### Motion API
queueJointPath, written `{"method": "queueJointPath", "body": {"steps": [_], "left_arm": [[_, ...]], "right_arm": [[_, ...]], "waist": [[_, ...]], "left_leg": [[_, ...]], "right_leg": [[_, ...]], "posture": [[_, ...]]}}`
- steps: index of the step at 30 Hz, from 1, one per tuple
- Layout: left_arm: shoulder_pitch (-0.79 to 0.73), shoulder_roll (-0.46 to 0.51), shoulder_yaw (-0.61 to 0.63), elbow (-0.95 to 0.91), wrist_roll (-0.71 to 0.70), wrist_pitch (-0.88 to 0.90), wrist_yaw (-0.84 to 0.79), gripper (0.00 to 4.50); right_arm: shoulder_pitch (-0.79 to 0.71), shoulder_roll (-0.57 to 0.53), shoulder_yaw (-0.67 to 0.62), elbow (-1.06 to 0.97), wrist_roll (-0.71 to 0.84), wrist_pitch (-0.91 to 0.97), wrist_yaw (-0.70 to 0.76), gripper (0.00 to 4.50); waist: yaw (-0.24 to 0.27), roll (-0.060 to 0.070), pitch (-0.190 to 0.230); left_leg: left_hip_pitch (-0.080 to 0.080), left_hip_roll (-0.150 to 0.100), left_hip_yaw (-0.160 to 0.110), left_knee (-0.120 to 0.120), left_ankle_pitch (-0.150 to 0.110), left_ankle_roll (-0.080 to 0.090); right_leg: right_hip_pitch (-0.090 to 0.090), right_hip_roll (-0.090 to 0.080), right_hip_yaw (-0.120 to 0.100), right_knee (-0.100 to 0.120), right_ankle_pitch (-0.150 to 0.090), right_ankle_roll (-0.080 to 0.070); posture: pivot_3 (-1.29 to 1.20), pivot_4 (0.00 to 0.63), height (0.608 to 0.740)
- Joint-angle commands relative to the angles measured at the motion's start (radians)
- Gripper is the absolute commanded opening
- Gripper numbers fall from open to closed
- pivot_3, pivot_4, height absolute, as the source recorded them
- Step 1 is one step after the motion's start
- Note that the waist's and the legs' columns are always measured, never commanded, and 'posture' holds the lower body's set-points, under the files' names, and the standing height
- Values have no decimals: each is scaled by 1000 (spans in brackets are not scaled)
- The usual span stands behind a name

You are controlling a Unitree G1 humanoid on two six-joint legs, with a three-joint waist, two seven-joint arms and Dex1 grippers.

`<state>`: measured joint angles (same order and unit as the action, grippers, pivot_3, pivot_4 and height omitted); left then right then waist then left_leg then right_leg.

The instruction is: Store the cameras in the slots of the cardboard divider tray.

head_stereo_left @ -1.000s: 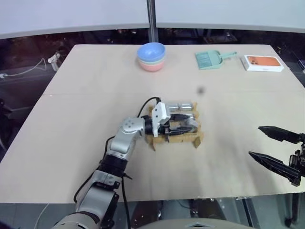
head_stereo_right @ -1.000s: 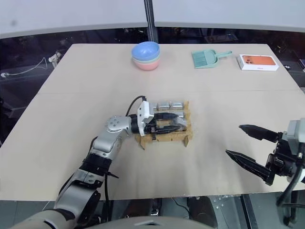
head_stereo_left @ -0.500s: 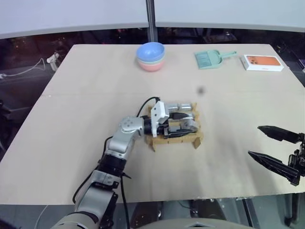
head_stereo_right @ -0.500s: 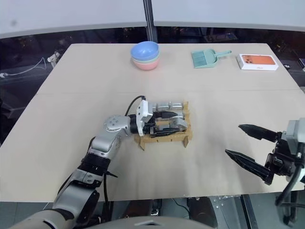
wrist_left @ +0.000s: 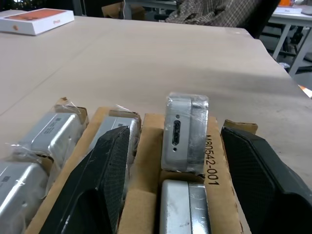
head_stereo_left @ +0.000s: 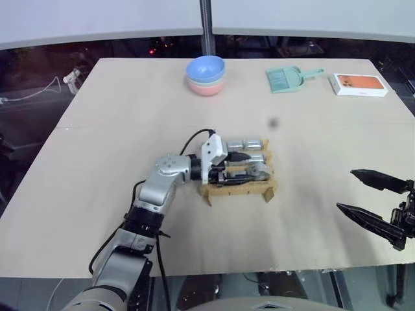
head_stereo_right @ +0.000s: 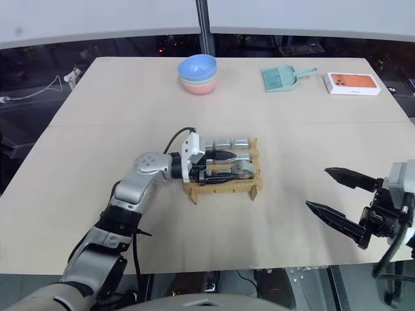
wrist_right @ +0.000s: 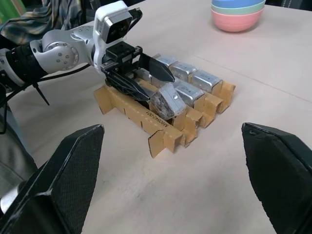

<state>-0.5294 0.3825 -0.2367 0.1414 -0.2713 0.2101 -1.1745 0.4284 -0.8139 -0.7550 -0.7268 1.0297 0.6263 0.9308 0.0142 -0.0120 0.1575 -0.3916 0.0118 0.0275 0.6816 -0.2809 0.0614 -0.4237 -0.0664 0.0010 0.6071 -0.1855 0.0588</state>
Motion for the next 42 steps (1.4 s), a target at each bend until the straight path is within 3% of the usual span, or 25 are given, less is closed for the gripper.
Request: {"method": "queueJointPath", "body": {"steps": [1,4,5,12,21,30,42], "left_arm": [[10,23,-56,2,58,46,12,2189],[2,27,-62,-15,56,110,28,727],[1,34,-70,-13,69,107,27,627],[-27,51,-77,-61,59,137,11,633],[-182,187,-188,-179,120,319,-63,633],[-301,155,-309,-206,296,298,41,633],[-419,141,-296,-234,259,449,-20,633]], "right_arm": [[0,3,-14,-12,7,-20,-5,4500],[-5,10,-16,-13,9,-24,-18,4500],[-6,10,-16,-14,10,-25,-22,4500],[-10,9,-11,-12,6,-29,-31,4500],[-13,8,4,-16,-10,-38,-32,4500],[-8,28,8,-26,-17,-51,-52,4500],[1,39,10,-29,-23,-65,-59,4500]], "waist": [[1,0,0],[1,0,0],[1,0,0],[1,0,0],[0,-1,1],[4,-2,2],[10,-3,5]], "left_leg": [[0,0,-1,0,0,0],[-1,0,-2,0,0,0],[-1,-1,-2,0,0,0],[-2,-1,-3,0,0,0],[-8,-1,-4,1,0,0],[-8,-2,-4,2,0,0],[-10,-3,-5,5,0,1]], "right_leg": [[0,0,0,0,0,0],[0,0,-1,-1,0,0],[0,0,-1,-1,0,0],[0,0,-3,-1,0,0],[-5,0,-3,0,0,0],[-4,1,-2,0,0,0],[-5,1,-2,1,0,0]], "posture": [[0,150,740],[0,150,740],[0,150,740],[0,150,740],[0,150,740],[0,150,740],[0,150,740]]}}
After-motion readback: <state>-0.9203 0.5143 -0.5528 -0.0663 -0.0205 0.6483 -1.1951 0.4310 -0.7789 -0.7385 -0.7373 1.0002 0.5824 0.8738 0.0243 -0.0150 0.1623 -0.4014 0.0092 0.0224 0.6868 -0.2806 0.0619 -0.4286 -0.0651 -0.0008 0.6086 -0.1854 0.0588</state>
